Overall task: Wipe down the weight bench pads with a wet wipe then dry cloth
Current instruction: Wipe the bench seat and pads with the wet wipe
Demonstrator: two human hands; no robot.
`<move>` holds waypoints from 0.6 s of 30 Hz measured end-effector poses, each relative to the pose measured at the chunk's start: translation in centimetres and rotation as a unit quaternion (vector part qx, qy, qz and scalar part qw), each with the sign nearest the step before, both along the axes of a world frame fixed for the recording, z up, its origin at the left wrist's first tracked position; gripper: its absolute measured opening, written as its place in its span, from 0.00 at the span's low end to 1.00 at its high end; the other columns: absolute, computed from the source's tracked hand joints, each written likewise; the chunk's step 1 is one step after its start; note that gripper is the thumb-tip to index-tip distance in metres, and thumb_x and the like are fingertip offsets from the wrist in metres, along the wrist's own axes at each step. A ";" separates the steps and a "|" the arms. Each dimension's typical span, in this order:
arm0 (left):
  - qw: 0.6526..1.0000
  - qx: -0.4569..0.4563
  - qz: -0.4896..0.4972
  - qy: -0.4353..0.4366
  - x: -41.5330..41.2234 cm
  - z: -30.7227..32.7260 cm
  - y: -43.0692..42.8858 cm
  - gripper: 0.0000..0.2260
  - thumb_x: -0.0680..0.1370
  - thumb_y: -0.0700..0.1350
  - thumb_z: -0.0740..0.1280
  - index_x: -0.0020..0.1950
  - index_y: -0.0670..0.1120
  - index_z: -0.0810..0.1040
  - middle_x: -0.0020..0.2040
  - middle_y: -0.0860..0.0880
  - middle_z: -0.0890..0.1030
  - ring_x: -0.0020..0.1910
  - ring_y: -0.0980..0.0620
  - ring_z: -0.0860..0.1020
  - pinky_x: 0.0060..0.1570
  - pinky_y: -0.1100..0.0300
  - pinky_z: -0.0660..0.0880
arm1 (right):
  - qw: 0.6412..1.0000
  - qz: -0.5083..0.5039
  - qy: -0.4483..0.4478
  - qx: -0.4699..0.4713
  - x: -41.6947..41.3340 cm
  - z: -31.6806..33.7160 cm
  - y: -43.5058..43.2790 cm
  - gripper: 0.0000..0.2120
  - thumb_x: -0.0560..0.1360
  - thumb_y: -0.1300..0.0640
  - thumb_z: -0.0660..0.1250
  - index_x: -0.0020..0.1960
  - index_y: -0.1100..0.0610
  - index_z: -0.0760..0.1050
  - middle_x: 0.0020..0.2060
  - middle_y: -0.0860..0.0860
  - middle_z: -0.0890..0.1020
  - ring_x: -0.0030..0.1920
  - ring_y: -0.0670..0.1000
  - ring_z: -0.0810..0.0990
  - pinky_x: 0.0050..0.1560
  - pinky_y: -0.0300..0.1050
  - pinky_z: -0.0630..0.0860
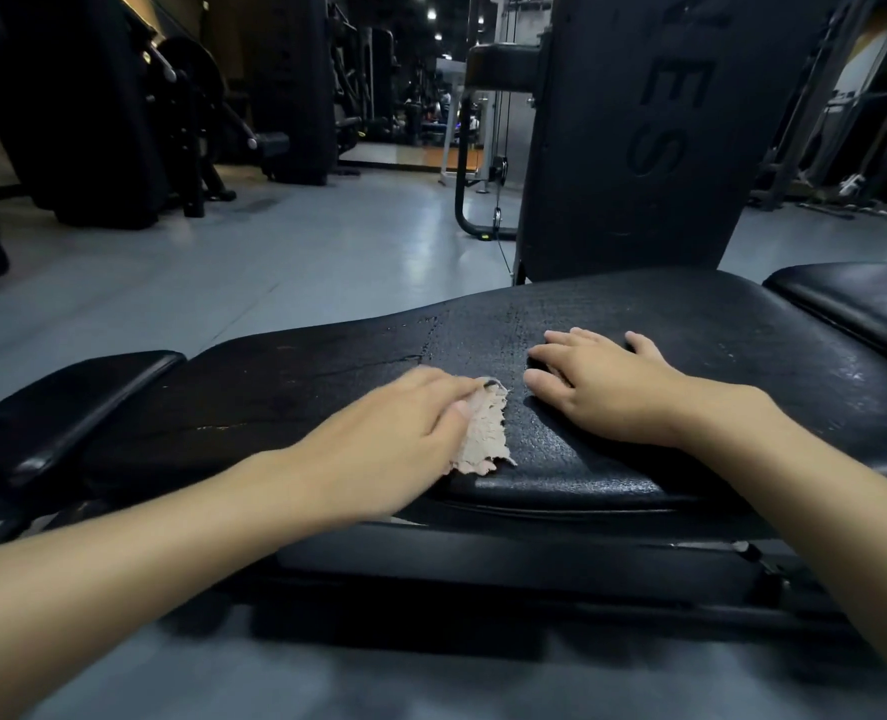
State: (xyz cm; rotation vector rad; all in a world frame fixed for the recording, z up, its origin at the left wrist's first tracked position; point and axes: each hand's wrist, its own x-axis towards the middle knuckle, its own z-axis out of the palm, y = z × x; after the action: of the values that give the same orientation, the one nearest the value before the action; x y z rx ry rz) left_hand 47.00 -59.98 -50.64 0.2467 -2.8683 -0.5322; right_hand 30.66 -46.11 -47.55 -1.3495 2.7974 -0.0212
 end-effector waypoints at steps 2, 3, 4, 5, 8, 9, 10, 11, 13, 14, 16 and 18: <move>0.998 -0.039 -0.011 -0.057 -1.0 -1.1 0.1 0.25 0.84 0.52 0.46 0.81 0.51 0.45 0.81 0.54 0.51 0.78 0.57 0.47 0.75 0.64 0.43 | 1.000 -0.001 0.013 0.018 0.1 -0.2 -0.2 0.25 0.82 0.39 0.47 0.74 0.48 0.64 0.78 0.47 0.59 0.79 0.50 0.49 0.75 0.66 0.44; 0.996 -0.046 -0.012 -0.080 -1.3 -1.5 -0.1 0.26 0.84 0.52 0.45 0.80 0.51 0.40 0.81 0.54 0.45 0.78 0.58 0.42 0.75 0.64 0.39 | 0.999 -0.001 0.018 0.027 0.2 -0.2 -0.3 0.25 0.82 0.40 0.46 0.74 0.49 0.63 0.78 0.47 0.59 0.79 0.50 0.49 0.75 0.66 0.44; 0.994 -0.048 -0.013 -0.100 -1.5 -1.6 -0.4 0.26 0.84 0.52 0.45 0.80 0.50 0.38 0.80 0.54 0.41 0.78 0.59 0.39 0.75 0.63 0.37 | 0.999 -0.001 0.021 0.033 0.2 -0.3 -0.4 0.25 0.83 0.40 0.45 0.75 0.49 0.62 0.77 0.47 0.58 0.79 0.50 0.48 0.75 0.66 0.44; 0.992 -0.052 -0.015 -0.116 -1.9 -1.6 -0.9 0.26 0.84 0.53 0.44 0.80 0.50 0.37 0.80 0.54 0.39 0.77 0.59 0.37 0.75 0.63 0.36 | 0.999 -0.002 0.021 0.038 0.2 -0.3 -0.5 0.25 0.83 0.40 0.45 0.75 0.49 0.62 0.77 0.48 0.58 0.79 0.51 0.48 0.75 0.67 0.44; 0.989 -0.055 -0.024 -0.136 -3.8 -1.4 -2.5 0.26 0.84 0.54 0.43 0.79 0.51 0.36 0.79 0.53 0.36 0.76 0.58 0.34 0.76 0.59 0.36 | 0.998 -0.001 0.019 0.058 0.2 -0.2 -0.6 0.25 0.83 0.41 0.43 0.76 0.49 0.59 0.79 0.48 0.54 0.80 0.51 0.45 0.75 0.67 0.43; 0.989 -0.050 -0.023 -0.140 -4.9 -1.4 -3.1 0.26 0.84 0.54 0.43 0.79 0.51 0.36 0.79 0.53 0.36 0.77 0.57 0.34 0.76 0.58 0.36 | 0.998 0.001 0.021 0.062 0.1 -0.3 -0.6 0.25 0.83 0.41 0.43 0.76 0.49 0.58 0.79 0.48 0.53 0.80 0.51 0.45 0.75 0.67 0.43; 0.988 -0.046 -0.014 -0.144 -6.5 -1.4 -4.0 0.26 0.84 0.54 0.43 0.79 0.51 0.36 0.79 0.52 0.36 0.77 0.56 0.35 0.76 0.58 0.36 | 0.998 0.002 0.024 0.066 0.1 -0.3 -0.6 0.25 0.83 0.41 0.42 0.76 0.48 0.57 0.79 0.48 0.52 0.80 0.51 0.45 0.75 0.67 0.43; 0.988 -0.045 -0.005 -0.145 -8.2 -1.4 -5.0 0.26 0.84 0.53 0.43 0.79 0.50 0.37 0.80 0.51 0.37 0.77 0.54 0.36 0.76 0.57 0.37 | 0.997 0.003 0.027 0.070 0.0 -0.4 -0.6 0.25 0.83 0.41 0.42 0.77 0.48 0.56 0.80 0.48 0.51 0.79 0.50 0.44 0.75 0.67 0.43; 0.988 -0.044 0.014 -0.146 -12.1 -1.4 -7.1 0.28 0.82 0.54 0.43 0.80 0.48 0.38 0.80 0.47 0.39 0.78 0.50 0.38 0.77 0.53 0.39 | 0.996 0.004 0.033 0.079 -0.1 -0.6 -0.6 0.26 0.82 0.40 0.41 0.78 0.47 0.52 0.80 0.47 0.48 0.79 0.50 0.43 0.75 0.67 0.43; 0.989 -0.039 0.022 -0.143 -14.1 -1.6 -8.2 0.29 0.82 0.54 0.43 0.80 0.46 0.39 0.80 0.46 0.40 0.79 0.49 0.39 0.77 0.52 0.41 | 0.996 0.004 0.035 0.083 -0.1 -0.6 -0.6 0.27 0.82 0.40 0.40 0.79 0.46 0.50 0.80 0.47 0.47 0.79 0.50 0.43 0.75 0.67 0.42; 0.991 -0.022 0.042 -0.128 -17.3 -1.7 -10.0 0.28 0.82 0.52 0.44 0.80 0.45 0.41 0.81 0.44 0.43 0.79 0.47 0.42 0.77 0.51 0.43 | 0.996 0.002 0.036 0.087 -0.2 -0.7 -0.5 0.27 0.82 0.39 0.39 0.79 0.45 0.48 0.80 0.47 0.45 0.79 0.50 0.41 0.75 0.67 0.42; 0.991 -0.008 0.063 -0.115 -19.5 -1.5 -11.3 0.30 0.80 0.53 0.45 0.80 0.45 0.45 0.81 0.43 0.48 0.79 0.45 0.47 0.77 0.49 0.47 | 0.995 0.001 0.040 0.089 -0.2 -0.8 -0.7 0.27 0.82 0.39 0.39 0.79 0.45 0.46 0.80 0.47 0.44 0.79 0.49 0.41 0.75 0.67 0.41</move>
State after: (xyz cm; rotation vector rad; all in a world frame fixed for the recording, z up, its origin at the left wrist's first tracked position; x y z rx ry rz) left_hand 27.50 -71.27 -52.15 0.5138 -3.0495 -0.4853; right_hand 30.45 -46.78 -48.35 -1.3387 2.7822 0.2824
